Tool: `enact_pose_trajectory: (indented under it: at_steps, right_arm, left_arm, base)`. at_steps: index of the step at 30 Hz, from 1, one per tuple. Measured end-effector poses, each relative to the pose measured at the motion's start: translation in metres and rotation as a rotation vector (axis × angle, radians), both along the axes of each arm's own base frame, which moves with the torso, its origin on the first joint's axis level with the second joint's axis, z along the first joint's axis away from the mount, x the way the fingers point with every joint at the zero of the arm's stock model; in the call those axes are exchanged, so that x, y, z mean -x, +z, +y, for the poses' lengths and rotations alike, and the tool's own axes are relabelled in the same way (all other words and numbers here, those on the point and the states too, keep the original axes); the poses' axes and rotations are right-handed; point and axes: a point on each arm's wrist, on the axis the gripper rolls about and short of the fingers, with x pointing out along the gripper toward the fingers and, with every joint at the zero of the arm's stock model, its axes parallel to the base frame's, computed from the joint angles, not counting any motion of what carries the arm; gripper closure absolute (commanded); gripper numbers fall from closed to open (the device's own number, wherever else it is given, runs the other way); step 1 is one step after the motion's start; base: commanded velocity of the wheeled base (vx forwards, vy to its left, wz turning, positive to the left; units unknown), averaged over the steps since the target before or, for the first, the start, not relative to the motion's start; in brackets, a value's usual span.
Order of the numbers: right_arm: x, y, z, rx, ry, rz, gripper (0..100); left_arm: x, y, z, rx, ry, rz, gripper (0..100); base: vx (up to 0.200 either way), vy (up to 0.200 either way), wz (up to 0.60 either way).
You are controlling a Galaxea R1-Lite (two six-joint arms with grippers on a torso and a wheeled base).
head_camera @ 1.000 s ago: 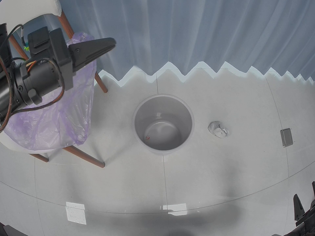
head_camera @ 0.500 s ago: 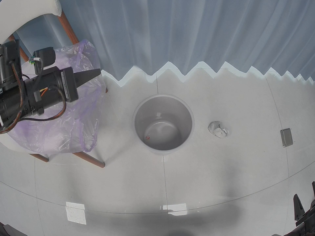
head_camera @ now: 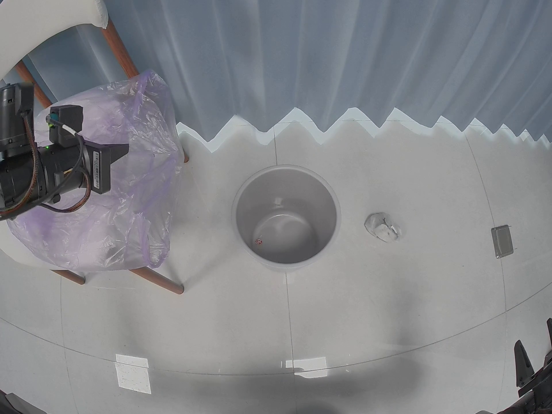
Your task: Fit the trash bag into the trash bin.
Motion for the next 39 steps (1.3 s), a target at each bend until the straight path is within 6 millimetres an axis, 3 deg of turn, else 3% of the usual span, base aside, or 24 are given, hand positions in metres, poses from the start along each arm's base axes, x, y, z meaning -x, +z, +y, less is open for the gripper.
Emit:
enact_pose_trajectory:
  at_steps: [7, 15, 24, 30, 39]
  right_arm:
    - [0.0, 0.0, 0.0, 0.001, -0.001, 0.002, 0]
    - [0.0, 0.001, 0.0, 0.02, 0.011, -0.01, 0]
    - [-0.007, 0.053, -0.001, -0.068, 0.134, -0.106, 0]
    - [-0.038, 0.093, 0.005, -0.262, 0.273, 0.01, 0]
    - [-0.114, 0.134, 0.036, -0.475, 0.5, 0.261, 0]
  left_arm:
    - [-0.001, 0.007, -0.02, 0.0, -0.039, -0.028, 100]
    - [-0.001, 0.009, -0.021, 0.008, -0.028, -0.043, 100]
    - [0.006, 0.018, -0.019, 0.023, -0.027, -0.088, 100]
    - [0.013, 0.026, -0.017, 0.036, -0.026, -0.134, 100]
    - [0.029, 0.032, -0.009, 0.046, -0.002, -0.179, 100]
  base:
    - [0.0, 0.0, 0.0]
    - [0.0, 0.0, 0.0]
    - [0.0, 0.0, 0.0]
    - [0.0, 0.0, 0.0]
    - [0.0, 0.111, 0.0]
